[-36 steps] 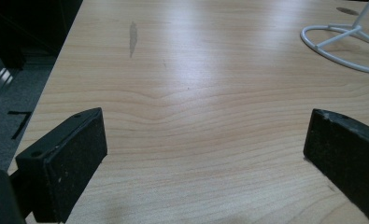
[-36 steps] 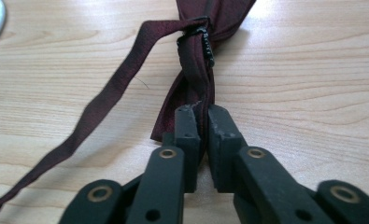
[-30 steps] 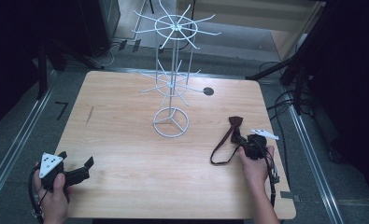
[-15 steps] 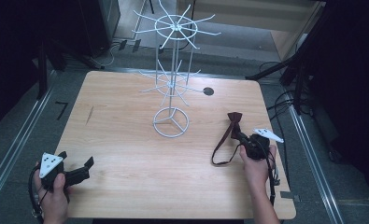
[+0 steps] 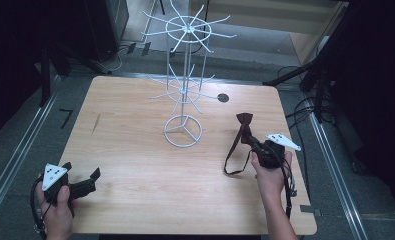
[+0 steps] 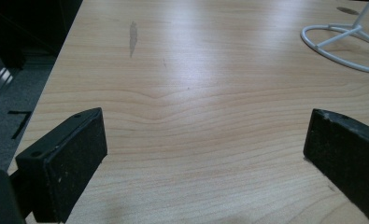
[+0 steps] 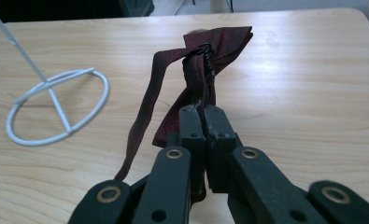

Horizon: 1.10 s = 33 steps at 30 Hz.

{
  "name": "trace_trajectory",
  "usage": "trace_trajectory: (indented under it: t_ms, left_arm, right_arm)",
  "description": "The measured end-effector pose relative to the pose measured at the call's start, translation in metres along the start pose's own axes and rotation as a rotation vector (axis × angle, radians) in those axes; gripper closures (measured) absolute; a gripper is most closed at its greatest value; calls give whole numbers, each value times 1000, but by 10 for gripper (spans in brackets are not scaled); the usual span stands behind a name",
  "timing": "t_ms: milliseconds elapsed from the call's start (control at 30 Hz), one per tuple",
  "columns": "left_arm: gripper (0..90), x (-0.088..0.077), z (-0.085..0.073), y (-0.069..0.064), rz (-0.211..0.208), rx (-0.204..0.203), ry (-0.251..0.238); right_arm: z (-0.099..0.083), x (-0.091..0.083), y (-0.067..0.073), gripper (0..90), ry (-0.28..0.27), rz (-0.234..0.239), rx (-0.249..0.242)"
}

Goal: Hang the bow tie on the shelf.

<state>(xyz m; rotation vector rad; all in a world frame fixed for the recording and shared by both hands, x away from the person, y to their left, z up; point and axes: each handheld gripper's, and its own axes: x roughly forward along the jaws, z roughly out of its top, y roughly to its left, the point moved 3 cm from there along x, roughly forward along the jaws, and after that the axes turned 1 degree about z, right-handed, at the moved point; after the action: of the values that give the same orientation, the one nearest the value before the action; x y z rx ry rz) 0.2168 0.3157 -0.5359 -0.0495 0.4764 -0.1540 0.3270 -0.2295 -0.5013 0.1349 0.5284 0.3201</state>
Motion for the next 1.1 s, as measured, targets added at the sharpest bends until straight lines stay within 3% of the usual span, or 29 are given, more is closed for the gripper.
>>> trace_trajectory:
  t_ms: [700,1100]
  left_arm:
    - [1,0,0,0,0,-1,2]
    - [1,0,0,0,-1,-5,2]
  right_arm:
    - [30,-24,42,890,-128,82,-47]
    - [38,-30,59,890,-162,112,-58]
